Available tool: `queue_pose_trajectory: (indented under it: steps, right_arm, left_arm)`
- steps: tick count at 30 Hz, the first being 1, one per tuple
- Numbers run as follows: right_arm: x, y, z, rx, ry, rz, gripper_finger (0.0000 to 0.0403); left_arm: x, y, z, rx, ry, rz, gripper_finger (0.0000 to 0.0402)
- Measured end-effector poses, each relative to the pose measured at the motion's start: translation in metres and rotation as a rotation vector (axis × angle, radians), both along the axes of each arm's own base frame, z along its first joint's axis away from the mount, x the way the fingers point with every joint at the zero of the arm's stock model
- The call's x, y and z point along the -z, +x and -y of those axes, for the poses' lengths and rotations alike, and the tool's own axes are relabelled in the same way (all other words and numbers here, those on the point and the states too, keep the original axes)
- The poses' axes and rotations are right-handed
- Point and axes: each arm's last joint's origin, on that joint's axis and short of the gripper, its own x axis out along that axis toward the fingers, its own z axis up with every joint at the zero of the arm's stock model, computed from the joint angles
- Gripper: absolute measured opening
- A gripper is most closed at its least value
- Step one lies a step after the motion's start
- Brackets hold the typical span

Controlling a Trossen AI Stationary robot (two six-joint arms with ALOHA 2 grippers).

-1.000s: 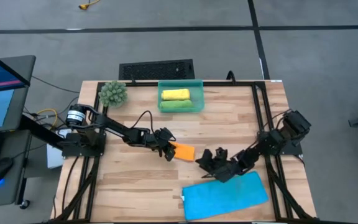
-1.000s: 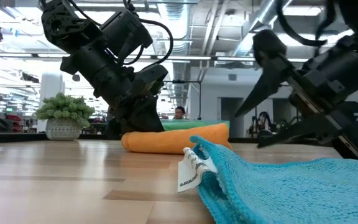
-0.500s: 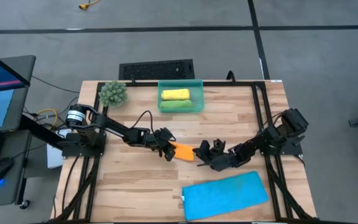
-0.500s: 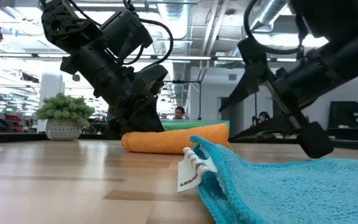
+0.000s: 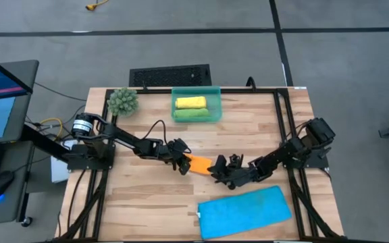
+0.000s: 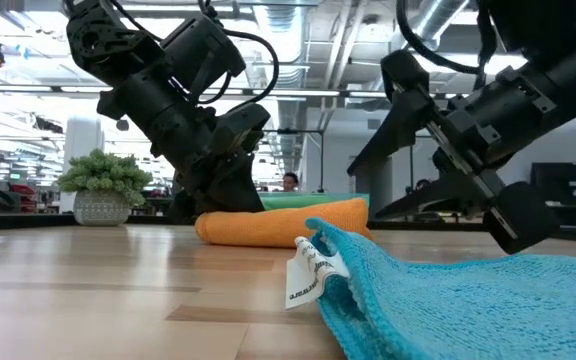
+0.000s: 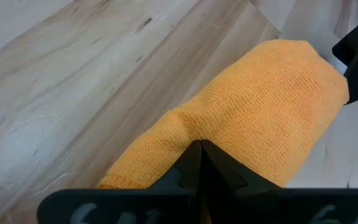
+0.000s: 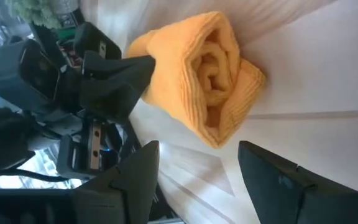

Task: Roll microfiber towels into tight, uniform cylinder then place into a basket
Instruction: Put the rolled orange towel into the blue bin

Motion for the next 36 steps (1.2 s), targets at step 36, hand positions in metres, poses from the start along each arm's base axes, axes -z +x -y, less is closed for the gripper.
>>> queue_pose_trajectory:
  steps: [36]
  right_arm:
    - [0.017, 0.024, 0.028, 0.173, 0.062, -0.126, 0.0244]
  left_arm:
    - [0.000, 0.000, 0.003, -0.067, -0.227, 0.000, 0.0000]
